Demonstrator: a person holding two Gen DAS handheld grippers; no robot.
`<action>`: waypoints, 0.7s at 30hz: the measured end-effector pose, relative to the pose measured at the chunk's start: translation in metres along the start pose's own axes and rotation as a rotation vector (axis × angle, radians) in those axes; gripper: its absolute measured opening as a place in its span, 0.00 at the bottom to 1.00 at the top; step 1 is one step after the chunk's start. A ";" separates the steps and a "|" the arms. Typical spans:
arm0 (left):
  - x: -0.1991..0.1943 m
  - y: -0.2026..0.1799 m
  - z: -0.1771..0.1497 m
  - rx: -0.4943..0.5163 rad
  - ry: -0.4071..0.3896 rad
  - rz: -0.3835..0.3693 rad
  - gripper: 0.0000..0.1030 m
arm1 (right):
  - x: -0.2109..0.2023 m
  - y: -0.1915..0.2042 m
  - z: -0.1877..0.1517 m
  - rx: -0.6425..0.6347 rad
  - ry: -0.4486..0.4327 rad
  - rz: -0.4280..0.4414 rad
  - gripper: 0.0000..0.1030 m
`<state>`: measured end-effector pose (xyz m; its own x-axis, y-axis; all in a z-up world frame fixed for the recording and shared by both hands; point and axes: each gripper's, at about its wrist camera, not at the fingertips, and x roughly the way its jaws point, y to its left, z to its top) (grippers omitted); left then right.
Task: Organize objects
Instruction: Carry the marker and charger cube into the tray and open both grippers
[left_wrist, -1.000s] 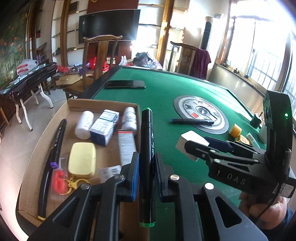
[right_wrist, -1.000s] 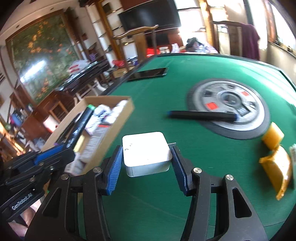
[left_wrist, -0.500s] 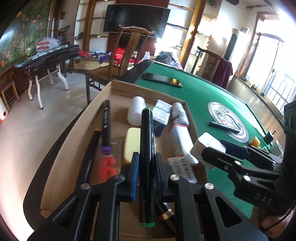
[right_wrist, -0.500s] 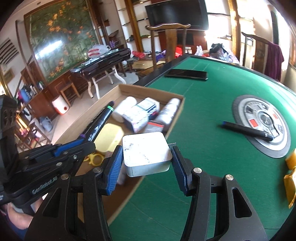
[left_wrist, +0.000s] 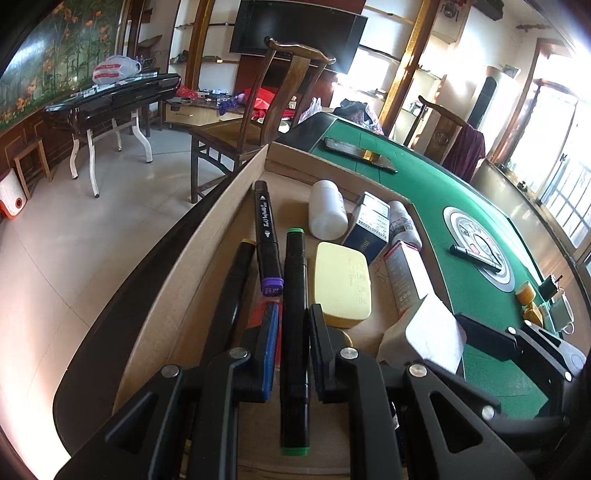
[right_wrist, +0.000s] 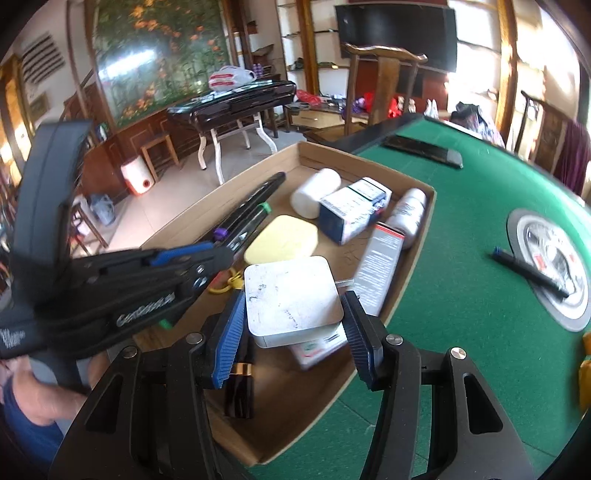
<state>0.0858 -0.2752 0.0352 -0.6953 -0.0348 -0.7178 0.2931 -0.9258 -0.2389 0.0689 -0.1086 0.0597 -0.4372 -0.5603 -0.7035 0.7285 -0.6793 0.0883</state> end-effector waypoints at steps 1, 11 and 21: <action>0.000 0.001 0.000 -0.001 0.000 0.001 0.15 | 0.001 0.004 -0.001 -0.018 -0.004 -0.007 0.51; 0.001 0.008 0.005 -0.035 0.005 -0.016 0.16 | 0.005 0.029 -0.006 -0.155 -0.040 -0.098 0.51; -0.002 0.007 0.007 -0.047 0.013 -0.028 0.16 | -0.004 0.023 -0.004 -0.107 -0.045 0.009 0.51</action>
<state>0.0846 -0.2846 0.0391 -0.6950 -0.0043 -0.7190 0.3043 -0.9078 -0.2887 0.0888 -0.1201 0.0618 -0.4519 -0.5886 -0.6703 0.7835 -0.6212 0.0173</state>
